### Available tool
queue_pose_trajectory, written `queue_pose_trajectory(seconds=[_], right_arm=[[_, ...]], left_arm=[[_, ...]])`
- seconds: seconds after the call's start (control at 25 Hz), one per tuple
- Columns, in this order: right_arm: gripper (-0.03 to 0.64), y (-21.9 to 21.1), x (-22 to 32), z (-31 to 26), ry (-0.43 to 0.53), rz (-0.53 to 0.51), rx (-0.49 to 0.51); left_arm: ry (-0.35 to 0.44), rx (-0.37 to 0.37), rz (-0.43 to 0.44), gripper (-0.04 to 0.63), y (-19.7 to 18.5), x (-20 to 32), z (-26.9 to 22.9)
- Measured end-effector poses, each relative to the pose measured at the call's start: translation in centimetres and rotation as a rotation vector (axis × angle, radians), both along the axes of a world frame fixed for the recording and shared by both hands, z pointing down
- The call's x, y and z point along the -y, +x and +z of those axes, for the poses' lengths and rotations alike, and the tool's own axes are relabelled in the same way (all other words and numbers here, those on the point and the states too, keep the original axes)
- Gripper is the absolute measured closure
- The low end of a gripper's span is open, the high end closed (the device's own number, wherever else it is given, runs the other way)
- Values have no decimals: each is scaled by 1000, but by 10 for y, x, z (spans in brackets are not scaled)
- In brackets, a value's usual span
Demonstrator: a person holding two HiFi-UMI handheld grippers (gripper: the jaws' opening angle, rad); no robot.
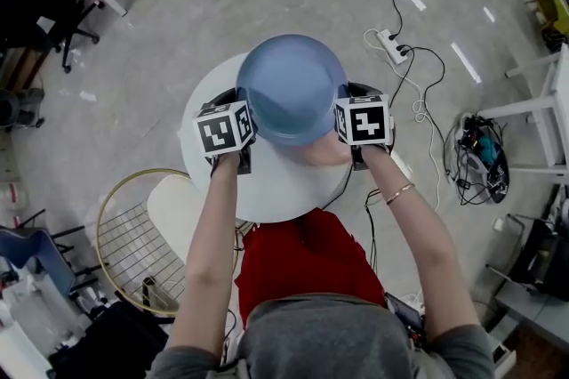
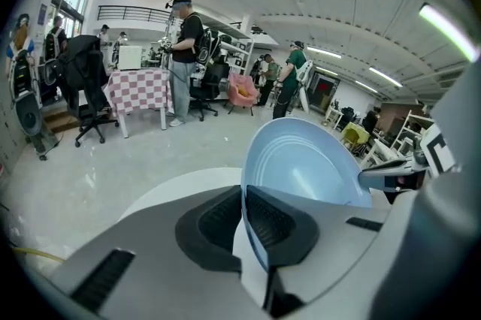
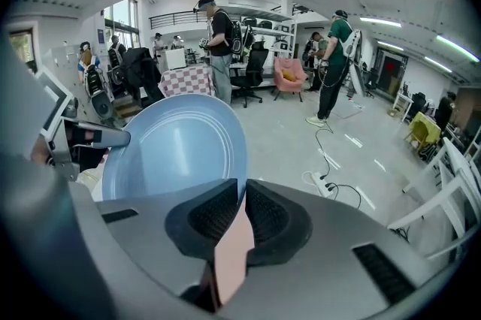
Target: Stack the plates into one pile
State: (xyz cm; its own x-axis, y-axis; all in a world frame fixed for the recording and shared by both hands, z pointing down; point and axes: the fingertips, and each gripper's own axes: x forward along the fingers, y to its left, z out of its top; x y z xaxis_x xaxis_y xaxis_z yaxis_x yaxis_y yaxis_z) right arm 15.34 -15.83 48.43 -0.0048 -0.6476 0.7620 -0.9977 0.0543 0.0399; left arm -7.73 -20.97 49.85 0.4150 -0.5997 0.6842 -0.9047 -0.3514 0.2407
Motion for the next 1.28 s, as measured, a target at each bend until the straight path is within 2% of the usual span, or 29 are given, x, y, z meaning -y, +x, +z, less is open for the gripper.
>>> queue_pose_trajectory(seconds=[0.32,0.6,1.04,1.28], right_arm=[[565,58,-56,7,-17,148,18],[565,83,-94,28,-61,248,42],[564,90,-115,60,-135,313,64],[563,94,-114,70,-159,310,68]], left_arm=[[-13,26,153,563,69,-21,3],[-51,55,254,563,103,-35,17],[-117,98,323,563,115,-46,52],[-131,130,323,561,120,-42,61]])
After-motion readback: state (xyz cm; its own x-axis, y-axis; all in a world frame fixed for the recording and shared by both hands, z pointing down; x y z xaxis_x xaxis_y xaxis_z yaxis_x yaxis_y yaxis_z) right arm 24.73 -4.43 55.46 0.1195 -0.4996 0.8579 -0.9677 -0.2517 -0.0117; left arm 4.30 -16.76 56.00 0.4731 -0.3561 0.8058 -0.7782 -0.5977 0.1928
